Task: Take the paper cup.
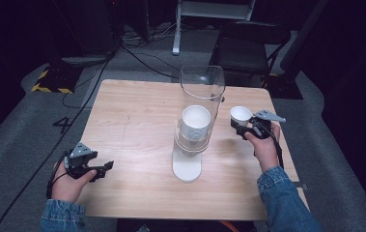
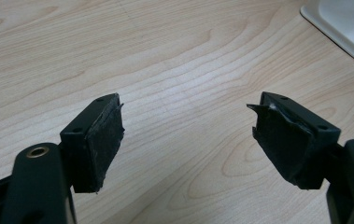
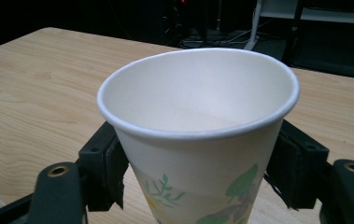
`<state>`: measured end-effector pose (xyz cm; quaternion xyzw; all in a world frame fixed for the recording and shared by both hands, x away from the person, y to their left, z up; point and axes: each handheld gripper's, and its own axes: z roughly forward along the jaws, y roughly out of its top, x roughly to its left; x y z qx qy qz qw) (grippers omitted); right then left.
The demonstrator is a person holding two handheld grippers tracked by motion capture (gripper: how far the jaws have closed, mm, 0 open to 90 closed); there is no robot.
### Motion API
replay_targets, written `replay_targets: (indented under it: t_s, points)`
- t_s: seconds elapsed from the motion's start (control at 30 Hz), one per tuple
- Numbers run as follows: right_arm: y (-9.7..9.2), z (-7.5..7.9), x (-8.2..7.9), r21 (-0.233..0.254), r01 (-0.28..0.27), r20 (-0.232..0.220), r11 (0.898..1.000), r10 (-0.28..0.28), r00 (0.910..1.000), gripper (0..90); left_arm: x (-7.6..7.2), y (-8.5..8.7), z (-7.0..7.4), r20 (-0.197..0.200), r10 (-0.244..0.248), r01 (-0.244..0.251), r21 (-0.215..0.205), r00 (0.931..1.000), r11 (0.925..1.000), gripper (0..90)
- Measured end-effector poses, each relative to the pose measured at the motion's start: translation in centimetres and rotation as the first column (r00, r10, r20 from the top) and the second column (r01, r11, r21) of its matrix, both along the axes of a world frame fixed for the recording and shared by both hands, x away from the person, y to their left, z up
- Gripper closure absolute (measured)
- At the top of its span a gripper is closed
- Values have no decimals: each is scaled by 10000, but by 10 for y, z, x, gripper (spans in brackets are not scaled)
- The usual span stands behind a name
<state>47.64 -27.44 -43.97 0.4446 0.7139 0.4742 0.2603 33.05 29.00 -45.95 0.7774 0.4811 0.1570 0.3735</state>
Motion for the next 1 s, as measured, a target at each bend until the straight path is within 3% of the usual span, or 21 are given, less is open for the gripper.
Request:
replay_targets:
  t_s: [0.5,1.0]
  points:
    - [15,-20,9,-580,-72,-582,9983,38,9983,294,0,0,-2,-19,-14,14,46,10000,10000,237]
    - [23,-33,9,-719,-273,-908,9970,208,9957,288,1,1,-2,-9,-34,34,39,10000,10000,238]
